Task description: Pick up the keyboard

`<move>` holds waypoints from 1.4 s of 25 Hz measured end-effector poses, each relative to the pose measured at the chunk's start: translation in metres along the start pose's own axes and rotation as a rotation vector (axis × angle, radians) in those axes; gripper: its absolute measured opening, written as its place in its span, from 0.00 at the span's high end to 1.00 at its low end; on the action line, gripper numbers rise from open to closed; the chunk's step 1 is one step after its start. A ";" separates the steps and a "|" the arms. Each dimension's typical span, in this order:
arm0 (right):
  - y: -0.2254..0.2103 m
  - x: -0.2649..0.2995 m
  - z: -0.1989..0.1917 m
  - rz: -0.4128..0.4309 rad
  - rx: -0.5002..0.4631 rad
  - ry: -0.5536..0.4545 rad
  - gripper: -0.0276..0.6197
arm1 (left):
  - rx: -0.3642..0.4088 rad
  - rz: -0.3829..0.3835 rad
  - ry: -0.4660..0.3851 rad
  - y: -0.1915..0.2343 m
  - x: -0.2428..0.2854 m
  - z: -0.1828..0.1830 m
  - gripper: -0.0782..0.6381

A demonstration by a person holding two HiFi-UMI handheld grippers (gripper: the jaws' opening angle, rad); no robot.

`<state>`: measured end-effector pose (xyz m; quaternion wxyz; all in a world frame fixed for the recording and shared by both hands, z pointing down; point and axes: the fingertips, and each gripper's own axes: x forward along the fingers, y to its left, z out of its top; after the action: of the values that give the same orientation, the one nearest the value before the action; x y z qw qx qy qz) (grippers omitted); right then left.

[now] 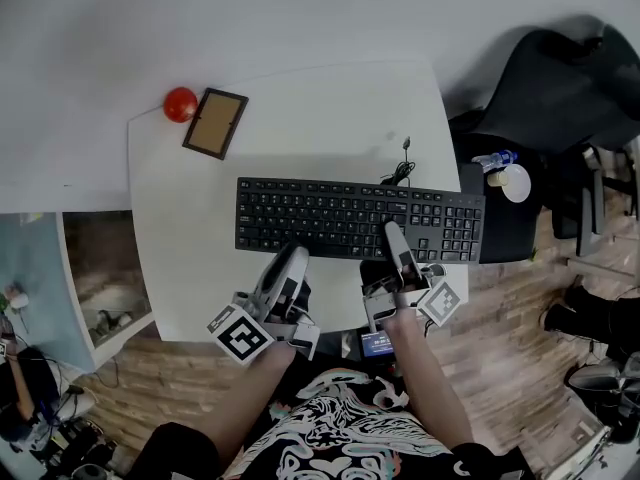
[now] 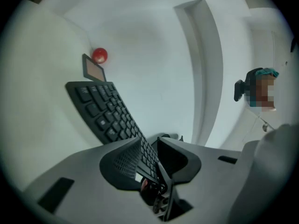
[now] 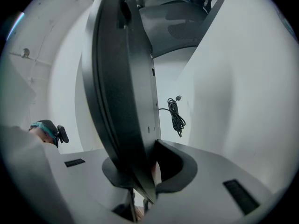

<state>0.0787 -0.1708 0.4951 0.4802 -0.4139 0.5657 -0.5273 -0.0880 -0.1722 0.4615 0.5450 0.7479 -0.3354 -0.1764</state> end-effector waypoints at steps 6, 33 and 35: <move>0.006 0.010 0.008 0.013 0.017 0.000 0.82 | -0.072 0.040 -0.086 0.014 -0.007 -0.005 0.73; 0.028 0.021 0.003 0.061 0.071 0.038 0.82 | -0.090 -0.053 -0.227 0.009 0.024 0.029 0.71; 0.032 0.022 0.001 0.066 0.077 0.052 0.82 | -0.088 -0.055 -0.238 0.007 0.029 0.034 0.71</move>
<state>0.0770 -0.1890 0.4605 0.4979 -0.3623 0.5709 -0.5430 -0.0905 -0.2172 0.4592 0.5287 0.7058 -0.3691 -0.2934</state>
